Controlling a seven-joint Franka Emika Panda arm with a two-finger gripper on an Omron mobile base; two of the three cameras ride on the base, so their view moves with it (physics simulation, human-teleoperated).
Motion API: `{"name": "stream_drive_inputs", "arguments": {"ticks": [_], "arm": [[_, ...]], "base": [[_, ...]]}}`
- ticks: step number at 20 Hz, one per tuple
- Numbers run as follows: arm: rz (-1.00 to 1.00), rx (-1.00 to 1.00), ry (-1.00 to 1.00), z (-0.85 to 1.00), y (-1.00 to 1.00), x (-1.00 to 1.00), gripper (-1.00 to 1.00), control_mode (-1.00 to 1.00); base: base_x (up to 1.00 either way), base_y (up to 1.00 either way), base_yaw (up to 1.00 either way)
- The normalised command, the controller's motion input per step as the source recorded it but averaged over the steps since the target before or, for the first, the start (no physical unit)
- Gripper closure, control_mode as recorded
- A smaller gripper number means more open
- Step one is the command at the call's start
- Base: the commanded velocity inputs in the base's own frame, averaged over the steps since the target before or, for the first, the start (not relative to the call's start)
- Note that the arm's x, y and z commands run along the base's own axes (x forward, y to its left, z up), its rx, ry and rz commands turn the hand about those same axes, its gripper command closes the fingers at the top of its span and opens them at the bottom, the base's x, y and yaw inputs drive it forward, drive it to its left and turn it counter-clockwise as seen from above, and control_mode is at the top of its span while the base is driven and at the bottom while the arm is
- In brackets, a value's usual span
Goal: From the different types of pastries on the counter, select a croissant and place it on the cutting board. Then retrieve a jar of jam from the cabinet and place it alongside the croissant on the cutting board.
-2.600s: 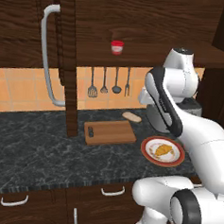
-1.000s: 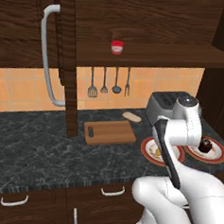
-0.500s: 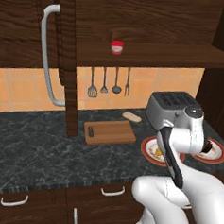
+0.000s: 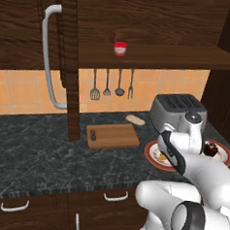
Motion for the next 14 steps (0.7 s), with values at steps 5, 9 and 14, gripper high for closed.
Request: {"name": "stream_drive_inputs", "arguments": {"ticks": [5,9,14], "arm": [[0.0,0.07,0.03,-0.34,-0.01,0.4,-1.0,-1.0],[0.0,0.01,0.06,-0.33,0.0,0.3,-1.0,-1.0],[0.0,0.0,0.05,-0.35,-0.02,0.28,-1.0,-1.0]], "base": [[0.0,0.0,0.0],[0.0,0.0,0.0],[0.0,0.0,0.0]]}}
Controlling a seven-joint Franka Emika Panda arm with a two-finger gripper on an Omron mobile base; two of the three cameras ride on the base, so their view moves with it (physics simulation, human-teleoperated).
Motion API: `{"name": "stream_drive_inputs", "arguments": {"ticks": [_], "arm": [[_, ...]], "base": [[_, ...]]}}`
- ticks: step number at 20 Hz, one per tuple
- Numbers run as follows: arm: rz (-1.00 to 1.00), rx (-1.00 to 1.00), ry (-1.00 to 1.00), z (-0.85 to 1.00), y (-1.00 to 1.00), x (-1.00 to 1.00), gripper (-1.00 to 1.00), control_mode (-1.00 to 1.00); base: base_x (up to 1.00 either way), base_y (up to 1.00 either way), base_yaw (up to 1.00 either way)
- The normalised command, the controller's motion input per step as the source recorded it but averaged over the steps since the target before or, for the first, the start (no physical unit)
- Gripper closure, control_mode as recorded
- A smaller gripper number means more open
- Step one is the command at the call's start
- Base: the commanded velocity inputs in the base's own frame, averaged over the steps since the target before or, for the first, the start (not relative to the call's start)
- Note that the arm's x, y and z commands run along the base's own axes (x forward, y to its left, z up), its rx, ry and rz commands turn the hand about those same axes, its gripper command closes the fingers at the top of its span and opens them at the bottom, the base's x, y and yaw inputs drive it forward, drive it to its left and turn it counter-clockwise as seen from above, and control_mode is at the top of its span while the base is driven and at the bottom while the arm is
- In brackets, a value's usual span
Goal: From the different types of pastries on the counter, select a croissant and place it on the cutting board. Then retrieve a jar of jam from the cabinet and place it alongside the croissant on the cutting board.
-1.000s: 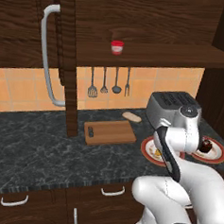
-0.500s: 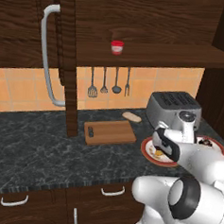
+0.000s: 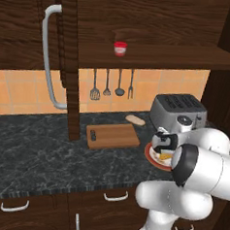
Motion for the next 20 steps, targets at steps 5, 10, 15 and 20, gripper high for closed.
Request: {"name": "stream_drive_inputs", "arguments": {"ticks": [5,10,15,20], "arm": [[0.0,0.0,0.03,-0.4,-0.1,0.19,-1.0,-1.0],[0.0,0.0,0.03,-0.39,-0.06,0.19,-1.0,-1.0],[0.0,0.0,0.05,-0.39,0.0,0.19,1.0,-1.0],[0.0,0.0,0.0,-0.5,0.0,0.01,1.0,-1.0]], "base": [[0.0,0.0,0.0],[0.0,0.0,0.0],[0.0,0.0,0.0],[0.0,0.0,0.0]]}}
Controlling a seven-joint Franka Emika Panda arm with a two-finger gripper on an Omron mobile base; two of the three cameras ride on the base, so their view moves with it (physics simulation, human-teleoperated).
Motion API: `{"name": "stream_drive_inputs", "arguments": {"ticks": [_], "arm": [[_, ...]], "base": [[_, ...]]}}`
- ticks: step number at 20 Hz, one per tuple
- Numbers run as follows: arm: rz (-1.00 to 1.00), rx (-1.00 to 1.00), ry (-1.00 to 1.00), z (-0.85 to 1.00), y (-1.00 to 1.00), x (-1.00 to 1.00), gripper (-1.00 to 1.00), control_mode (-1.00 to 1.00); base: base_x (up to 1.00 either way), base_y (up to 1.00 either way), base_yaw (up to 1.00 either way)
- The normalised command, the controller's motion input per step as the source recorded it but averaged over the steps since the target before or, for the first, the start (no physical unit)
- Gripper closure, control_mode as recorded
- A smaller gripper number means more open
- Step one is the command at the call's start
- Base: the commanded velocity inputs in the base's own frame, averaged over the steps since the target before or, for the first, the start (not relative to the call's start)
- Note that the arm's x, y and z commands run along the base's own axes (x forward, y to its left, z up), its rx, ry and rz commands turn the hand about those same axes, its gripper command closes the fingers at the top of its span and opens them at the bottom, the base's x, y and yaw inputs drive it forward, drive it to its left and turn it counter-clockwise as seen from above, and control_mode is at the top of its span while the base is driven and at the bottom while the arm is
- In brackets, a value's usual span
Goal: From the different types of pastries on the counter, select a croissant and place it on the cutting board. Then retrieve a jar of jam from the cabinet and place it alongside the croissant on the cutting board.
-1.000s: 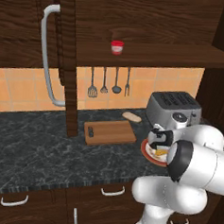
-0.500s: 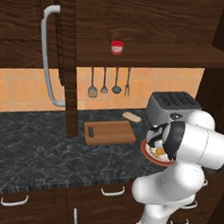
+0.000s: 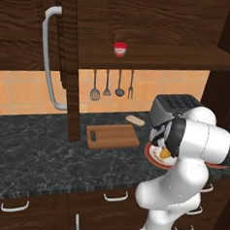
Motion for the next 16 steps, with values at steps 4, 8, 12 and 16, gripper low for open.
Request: {"name": "stream_drive_inputs", "arguments": {"ticks": [4,8,12,16], "arm": [[0.0,0.01,0.0,-0.07,0.0,0.0,1.0,-1.0],[0.0,0.0,-0.03,0.3,0.02,-0.04,1.0,-1.0],[-0.04,0.0,0.06,0.52,0.26,0.16,1.0,-1.0],[-0.05,0.0,0.21,0.37,0.48,0.43,1.0,-1.0]], "base": [[0.0,0.0,0.0],[0.0,0.0,0.0],[0.0,0.0,0.0],[0.0,0.0,0.0]]}}
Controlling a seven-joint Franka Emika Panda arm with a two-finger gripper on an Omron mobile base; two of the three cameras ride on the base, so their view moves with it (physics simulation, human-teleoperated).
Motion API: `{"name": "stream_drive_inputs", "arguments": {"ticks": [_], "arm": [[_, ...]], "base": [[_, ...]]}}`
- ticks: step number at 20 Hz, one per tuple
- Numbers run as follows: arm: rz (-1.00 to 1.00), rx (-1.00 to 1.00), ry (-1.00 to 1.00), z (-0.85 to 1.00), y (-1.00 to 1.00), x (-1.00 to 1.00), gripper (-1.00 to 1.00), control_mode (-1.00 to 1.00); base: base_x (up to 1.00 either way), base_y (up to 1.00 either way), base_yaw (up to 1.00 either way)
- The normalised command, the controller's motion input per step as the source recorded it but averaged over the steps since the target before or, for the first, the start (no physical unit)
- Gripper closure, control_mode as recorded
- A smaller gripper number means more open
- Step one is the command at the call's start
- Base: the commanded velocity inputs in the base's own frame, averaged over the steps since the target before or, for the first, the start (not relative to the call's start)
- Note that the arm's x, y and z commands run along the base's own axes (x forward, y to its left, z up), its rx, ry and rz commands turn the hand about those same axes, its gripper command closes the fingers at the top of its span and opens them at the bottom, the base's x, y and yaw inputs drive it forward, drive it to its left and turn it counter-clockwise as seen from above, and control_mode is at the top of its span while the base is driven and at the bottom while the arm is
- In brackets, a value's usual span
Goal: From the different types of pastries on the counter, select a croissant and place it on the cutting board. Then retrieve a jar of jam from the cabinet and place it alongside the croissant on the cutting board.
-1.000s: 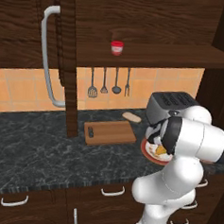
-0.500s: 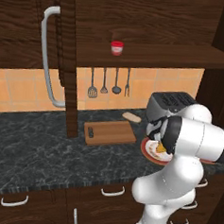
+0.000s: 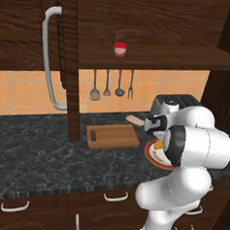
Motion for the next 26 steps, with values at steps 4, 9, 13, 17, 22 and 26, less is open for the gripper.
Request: {"name": "stream_drive_inputs", "arguments": {"ticks": [4,9,13,17,22,26], "arm": [[-0.03,0.0,0.19,0.57,0.46,0.43,1.0,-1.0],[-0.01,-0.02,0.12,0.3,0.45,0.21,1.0,-1.0],[0.0,-0.05,0.01,0.0,0.55,0.03,1.0,-1.0],[0.0,0.0,0.04,-0.23,0.36,0.08,1.0,-1.0],[0.0,0.0,0.05,-0.2,0.23,0.55,1.0,-1.0],[0.0,0.0,0.02,-0.4,0.26,0.5,1.0,-1.0]], "base": [[0.0,0.0,0.0],[0.0,0.0,0.0],[0.0,0.0,0.0],[0.0,0.0,0.0],[0.0,0.0,0.0],[0.0,0.0,0.0]]}}
